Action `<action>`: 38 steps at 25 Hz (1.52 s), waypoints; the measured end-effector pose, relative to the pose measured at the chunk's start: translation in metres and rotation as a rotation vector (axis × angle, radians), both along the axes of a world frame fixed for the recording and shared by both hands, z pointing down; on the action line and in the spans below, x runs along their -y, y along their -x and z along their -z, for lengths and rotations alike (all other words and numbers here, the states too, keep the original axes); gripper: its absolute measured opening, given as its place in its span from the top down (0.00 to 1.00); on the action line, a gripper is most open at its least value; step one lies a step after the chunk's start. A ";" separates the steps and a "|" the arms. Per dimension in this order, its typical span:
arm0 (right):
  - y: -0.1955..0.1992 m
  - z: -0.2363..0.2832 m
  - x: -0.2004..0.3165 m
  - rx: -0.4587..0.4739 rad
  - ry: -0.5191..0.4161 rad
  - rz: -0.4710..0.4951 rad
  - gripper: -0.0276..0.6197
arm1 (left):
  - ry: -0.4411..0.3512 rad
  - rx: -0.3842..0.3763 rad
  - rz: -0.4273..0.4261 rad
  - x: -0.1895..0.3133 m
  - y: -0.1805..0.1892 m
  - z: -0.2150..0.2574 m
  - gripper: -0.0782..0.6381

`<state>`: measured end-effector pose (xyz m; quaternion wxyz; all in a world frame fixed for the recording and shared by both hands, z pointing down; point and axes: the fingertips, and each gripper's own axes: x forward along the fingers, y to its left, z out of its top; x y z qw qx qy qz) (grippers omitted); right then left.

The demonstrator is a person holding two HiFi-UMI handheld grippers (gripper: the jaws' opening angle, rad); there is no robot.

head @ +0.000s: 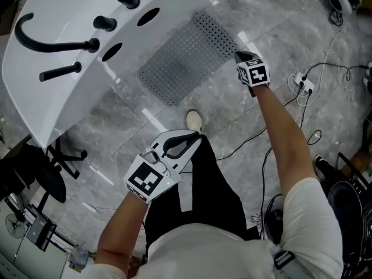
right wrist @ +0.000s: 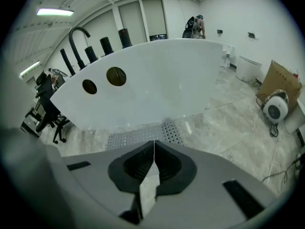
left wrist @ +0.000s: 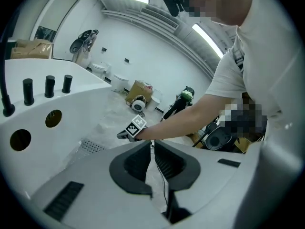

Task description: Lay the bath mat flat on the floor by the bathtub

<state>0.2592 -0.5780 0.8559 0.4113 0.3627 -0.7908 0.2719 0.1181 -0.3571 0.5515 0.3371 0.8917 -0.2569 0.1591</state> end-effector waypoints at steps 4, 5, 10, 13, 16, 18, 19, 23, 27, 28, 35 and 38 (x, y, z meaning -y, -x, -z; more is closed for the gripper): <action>0.011 0.045 -0.040 0.083 0.005 -0.038 0.94 | -0.047 0.000 0.002 -0.010 0.002 0.034 0.84; 0.014 0.057 -0.050 0.101 0.004 -0.044 0.94 | -0.054 0.003 0.003 -0.014 0.003 0.042 0.84; 0.031 0.123 -0.103 0.178 -0.009 -0.086 0.94 | -0.080 0.021 0.005 -0.048 0.018 0.079 0.84; 0.044 0.166 -0.136 0.187 -0.035 -0.056 0.94 | -0.095 0.030 0.017 -0.073 0.032 0.100 0.84; 0.060 0.209 -0.173 0.184 -0.072 -0.017 0.94 | -0.104 0.023 0.038 -0.103 0.050 0.121 0.84; 0.068 0.235 -0.199 0.190 -0.096 0.002 0.94 | -0.114 0.015 0.044 -0.127 0.060 0.134 0.85; 0.071 0.248 -0.213 0.194 -0.105 0.006 0.94 | -0.121 0.009 0.045 -0.141 0.065 0.140 0.85; 0.084 0.291 -0.281 0.210 -0.121 0.018 0.94 | -0.150 0.006 0.069 -0.198 0.091 0.166 0.85; 0.105 0.329 -0.338 0.236 -0.127 0.040 0.94 | -0.198 0.013 0.121 -0.241 0.124 0.190 0.85; 0.110 0.339 -0.352 0.241 -0.131 0.047 0.94 | -0.209 0.008 0.133 -0.253 0.130 0.197 0.85; 0.153 0.405 -0.437 0.289 -0.169 0.139 0.94 | -0.226 0.008 0.226 -0.315 0.175 0.213 0.85; 0.169 0.433 -0.465 0.305 -0.202 0.179 0.94 | -0.239 0.013 0.264 -0.336 0.191 0.216 0.85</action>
